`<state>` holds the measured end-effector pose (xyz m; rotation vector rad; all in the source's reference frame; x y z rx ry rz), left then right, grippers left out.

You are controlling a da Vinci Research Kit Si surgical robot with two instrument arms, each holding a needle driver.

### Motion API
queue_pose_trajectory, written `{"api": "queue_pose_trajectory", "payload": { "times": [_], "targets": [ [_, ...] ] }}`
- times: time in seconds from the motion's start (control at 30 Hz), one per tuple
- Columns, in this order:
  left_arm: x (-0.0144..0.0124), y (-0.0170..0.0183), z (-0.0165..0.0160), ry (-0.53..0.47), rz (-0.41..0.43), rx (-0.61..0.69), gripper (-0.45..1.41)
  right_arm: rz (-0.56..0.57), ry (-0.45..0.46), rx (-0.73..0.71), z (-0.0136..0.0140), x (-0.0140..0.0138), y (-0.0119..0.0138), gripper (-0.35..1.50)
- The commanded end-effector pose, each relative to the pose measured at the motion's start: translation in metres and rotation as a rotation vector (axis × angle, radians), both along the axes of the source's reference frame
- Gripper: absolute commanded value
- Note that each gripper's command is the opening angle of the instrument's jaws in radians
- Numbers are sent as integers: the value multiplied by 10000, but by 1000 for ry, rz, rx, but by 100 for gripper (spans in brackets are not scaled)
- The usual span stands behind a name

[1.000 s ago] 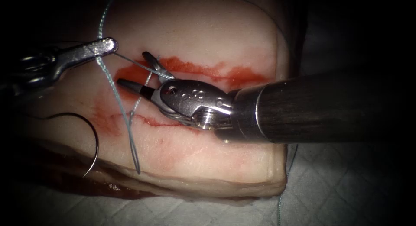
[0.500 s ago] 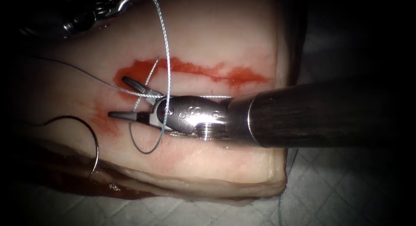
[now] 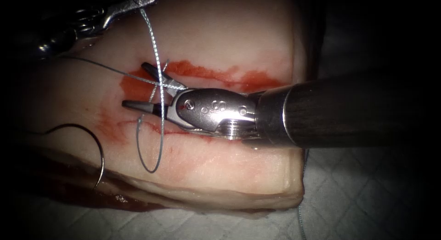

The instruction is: Wound Closure

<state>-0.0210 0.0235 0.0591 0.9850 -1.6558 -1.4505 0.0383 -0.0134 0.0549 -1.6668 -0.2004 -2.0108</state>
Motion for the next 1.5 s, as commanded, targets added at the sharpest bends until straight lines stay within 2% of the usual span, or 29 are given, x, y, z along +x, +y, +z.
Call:
{"api": "queue_pose_trajectory", "payload": {
  "times": [0.03, 0.13, 0.27, 0.37, 0.5, 0.53, 0.57, 0.6, 0.63, 0.67, 0.77, 0.9, 1.0, 1.07, 1.1, 1.23, 1.3, 1.37, 1.43, 1.5],
  "targets": [
    [-6, 2, 2, -4, 2, 5, -45, 11, -3, 0, 2, 8, 2, 133],
    [-6, -1, -3, -3, 4, 1, -45, 15, -28, 6, 5, 6, 3, 128],
    [-5, -1, -8, -3, 6, -2, -45, -61, -162, 3, 10, 6, 0, 116],
    [-5, -1, -11, -4, 11, -7, -45, -109, -237, 31, 14, 7, -9, 106],
    [-4, -2, -14, -4, 13, -12, -45, -151, -284, 43, 20, 8, -28, 103],
    [-3, -1, -16, -5, 15, -10, -45, -225, -233, 49, 18, 10, -35, 91],
    [-3, -1, -16, -5, 15, -10, -45, -225, -233, 49, 18, 10, -35, 91],
    [-2, -1, -17, -3, 15, -15, -45, -239, -207, 47, 15, 12, -34, 103],
    [-1, 0, -16, -4, 16, -15, -45, -264, -116, 26, 9, 14, -30, 123],
    [-1, 0, -16, -4, 16, -15, -45, -264, -116, 26, 9, 14, -30, 123],
    [-1, 0, -11, -4, 17, -18, -45, -261, 13, -13, 3, 16, -24, 118],
    [-4, -4, 2, 6, 14, -45, -45, -247, 123, -13, 3, 21, -25, 98],
    [-6, -10, 16, 70, -23, -125, -45, -257, 174, -18, 3, 20, -26, 113],
    [-4, -24, 34, 119, -60, -167, -45, -256, 237, -41, 3, 21, -24, 111],
    [-2, -34, 49, 144, -71, -181, -45, -258, 294, -54, 4, 21, -25, 106],
    [3, -45, 70, 183, -86, -196, -45, -271, 350, -49, 2, 21, -27, 101],
    [10, -52, 83, 218, -97, -203, -45, -263, 394, -32, 3, 22, -29, 88],
    [17, -57, 92, 242, -101, -207, -45, -249, 426, -19, 4, 23, -34, 91],
    [27, -62, 100, 274, -102, -208, -45, -231, 431, 9, 7, 24, -38, 57],
    [34, -66, 104, 306, -103, -205, -45, -229, 440, 31, 8, 23, -41, 51]
  ]
}}
